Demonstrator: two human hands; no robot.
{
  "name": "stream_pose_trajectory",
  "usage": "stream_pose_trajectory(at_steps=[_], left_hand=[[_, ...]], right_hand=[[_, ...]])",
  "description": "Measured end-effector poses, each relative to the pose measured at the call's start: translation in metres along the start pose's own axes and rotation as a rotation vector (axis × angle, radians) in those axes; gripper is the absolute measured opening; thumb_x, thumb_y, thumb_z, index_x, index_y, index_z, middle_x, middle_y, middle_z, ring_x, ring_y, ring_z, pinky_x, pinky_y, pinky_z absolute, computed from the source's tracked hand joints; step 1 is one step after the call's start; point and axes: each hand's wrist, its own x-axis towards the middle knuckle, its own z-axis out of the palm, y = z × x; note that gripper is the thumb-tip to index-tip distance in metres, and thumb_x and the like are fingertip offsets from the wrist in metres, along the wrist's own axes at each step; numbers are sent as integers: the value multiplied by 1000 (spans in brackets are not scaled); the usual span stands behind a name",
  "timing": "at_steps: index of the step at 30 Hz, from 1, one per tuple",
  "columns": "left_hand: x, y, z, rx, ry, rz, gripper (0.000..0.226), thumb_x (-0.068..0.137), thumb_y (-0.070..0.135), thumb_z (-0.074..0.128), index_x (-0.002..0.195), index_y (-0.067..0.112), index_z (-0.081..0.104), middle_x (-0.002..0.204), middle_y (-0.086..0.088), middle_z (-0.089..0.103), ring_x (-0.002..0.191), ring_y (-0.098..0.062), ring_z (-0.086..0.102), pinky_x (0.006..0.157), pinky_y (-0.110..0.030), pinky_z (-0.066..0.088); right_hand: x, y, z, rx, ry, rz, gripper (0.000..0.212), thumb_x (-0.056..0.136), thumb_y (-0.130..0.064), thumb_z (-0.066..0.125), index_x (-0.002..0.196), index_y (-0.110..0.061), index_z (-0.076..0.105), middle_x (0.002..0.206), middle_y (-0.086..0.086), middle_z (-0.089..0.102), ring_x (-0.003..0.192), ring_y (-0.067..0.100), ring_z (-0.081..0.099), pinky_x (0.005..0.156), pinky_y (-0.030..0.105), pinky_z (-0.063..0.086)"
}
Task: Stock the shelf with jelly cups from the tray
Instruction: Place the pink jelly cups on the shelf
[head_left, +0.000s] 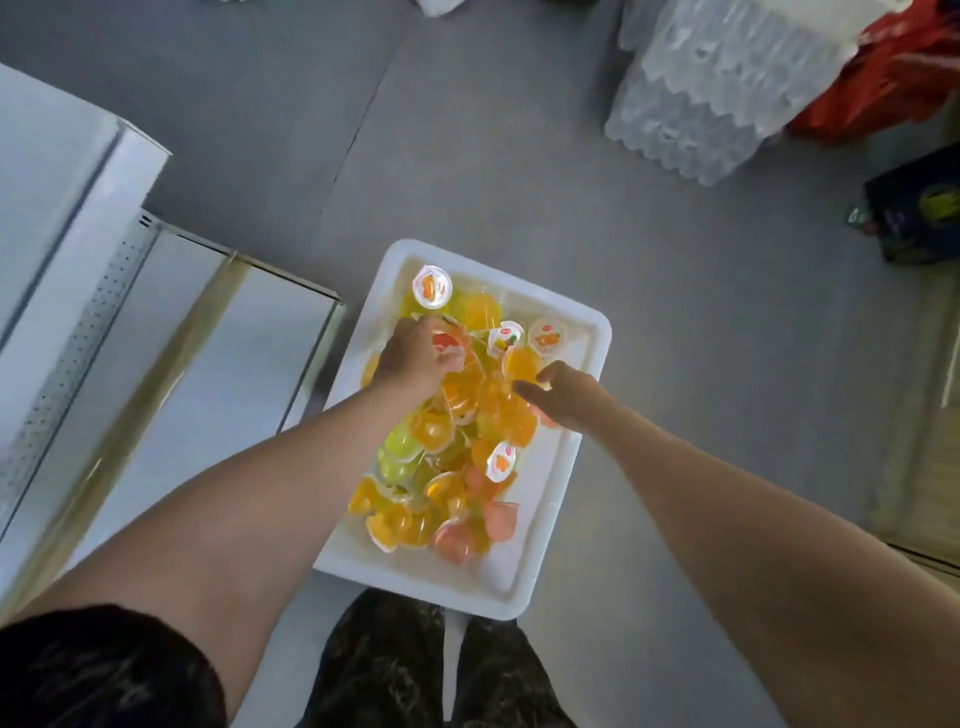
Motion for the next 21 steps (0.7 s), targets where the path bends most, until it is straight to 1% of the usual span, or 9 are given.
stream_pose_trajectory(at_steps=[3,5,7,9,12,15,17,19,21], left_hand=[[4,-4,9,11,-11,5,46,88,40,67,128,22,54,125,-9,52,110,-28,57,88,-34,48],[3,-7,14,1,-16,-4,45,90,38,67,130,24,51,123,-11,52,110,-29,56,86,-33,46],[3,-9,19,-2,10,-24,44,90,35,67,129,26,49,121,-12,51,109,-31,55,84,-32,46],[3,-8,21,-12,53,-46,42,89,32,69,126,25,50,120,-12,50,107,-31,56,82,-32,46],[3,-5,23,-77,131,-52,35,87,30,72,116,20,54,117,-8,51,102,-25,56,76,-26,44],[3,-2,25,-109,177,-53,28,85,26,75,104,16,56,109,-4,57,97,-20,57,72,-24,42],[3,-2,27,-114,178,-66,24,85,25,75,98,15,57,101,-2,59,92,-19,57,70,-25,41],[4,-3,30,-129,174,-72,20,85,23,75,92,15,58,94,0,61,85,-19,57,67,-26,40],[3,-2,33,-137,175,-70,17,86,22,74,89,14,60,91,0,62,82,-18,57,67,-26,40]], right_hand=[[12,-3,7,0,-40,53,77,90,-68,44,134,-5,52,125,12,63,114,32,60,90,35,44],[17,-8,9,18,-58,97,82,88,-73,39,128,-3,57,121,14,65,109,33,62,85,35,45],[19,-15,8,49,-95,138,83,90,-73,37,134,-5,52,131,15,59,117,34,58,92,38,44],[18,-19,5,82,-164,171,82,92,-72,34,144,-9,43,142,16,51,125,35,53,97,40,41],[16,-20,9,195,-273,215,82,91,-73,35,150,-16,34,149,14,43,121,35,57,87,38,47],[15,-13,21,345,-350,237,84,85,-77,42,148,-22,36,150,11,42,124,35,53,92,42,52],[16,-7,30,485,-378,251,85,80,-80,48,146,-26,39,150,9,42,121,35,55,89,47,56],[16,-3,36,583,-389,247,85,77,-80,51,144,-29,41,151,8,41,119,34,57,86,47,58],[15,0,40,608,-390,231,81,79,-79,51,143,-31,41,152,6,40,121,33,56,88,45,57]])
